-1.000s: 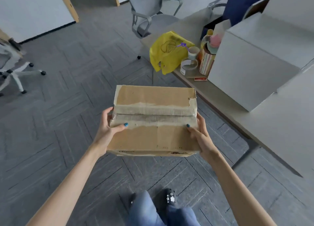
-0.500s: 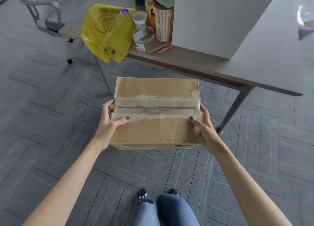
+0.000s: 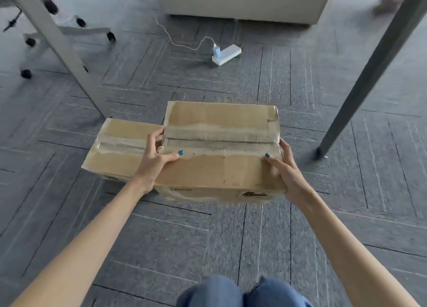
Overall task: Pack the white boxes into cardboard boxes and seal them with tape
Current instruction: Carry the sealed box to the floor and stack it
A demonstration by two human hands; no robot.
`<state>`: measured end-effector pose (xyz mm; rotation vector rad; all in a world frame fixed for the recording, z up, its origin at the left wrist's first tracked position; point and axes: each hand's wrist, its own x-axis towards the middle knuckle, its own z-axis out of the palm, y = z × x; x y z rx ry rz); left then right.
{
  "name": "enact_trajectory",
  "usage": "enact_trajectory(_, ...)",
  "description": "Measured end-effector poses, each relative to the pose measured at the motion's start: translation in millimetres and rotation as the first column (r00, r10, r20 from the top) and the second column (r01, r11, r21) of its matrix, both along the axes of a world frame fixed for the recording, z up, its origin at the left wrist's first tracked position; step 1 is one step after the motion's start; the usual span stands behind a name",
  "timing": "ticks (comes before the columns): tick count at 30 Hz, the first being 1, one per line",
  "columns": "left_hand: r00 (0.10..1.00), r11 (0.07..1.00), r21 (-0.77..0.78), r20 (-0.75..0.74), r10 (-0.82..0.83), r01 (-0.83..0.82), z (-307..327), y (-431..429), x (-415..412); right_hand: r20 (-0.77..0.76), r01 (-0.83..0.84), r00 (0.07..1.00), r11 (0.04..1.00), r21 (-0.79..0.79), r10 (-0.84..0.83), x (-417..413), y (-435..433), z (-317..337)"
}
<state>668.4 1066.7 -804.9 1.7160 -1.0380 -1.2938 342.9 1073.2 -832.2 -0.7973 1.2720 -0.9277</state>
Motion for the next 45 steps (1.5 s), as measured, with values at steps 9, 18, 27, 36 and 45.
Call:
enact_trajectory(9,0.999,0.999,0.031,0.019,-0.044,0.043,-163,-22,21,-0.001,-0.043,0.999,0.998,-0.043,0.043,20,-32,-168)
enact_trajectory(18,0.993,1.0,0.021,0.115,-0.021,0.019,-229,-28,34,-0.015,-0.082,0.997,0.996,-0.02,0.081,41,-35,-241)
enact_trajectory(27,0.886,0.985,0.021,0.434,-0.161,0.169,-241,-24,43,-0.293,-0.2,0.942,0.975,-0.098,0.164,50,-35,-245)
enact_trajectory(36,0.079,0.75,0.373,0.868,-0.489,0.546,-246,22,74,-0.789,-0.61,0.503,0.791,-0.036,0.352,46,-16,-238)
enact_trajectory(45,0.112,0.838,0.362,0.891,-0.44,0.409,-249,14,95,-0.813,-0.536,0.527,0.839,-0.093,0.246,61,-14,-249)
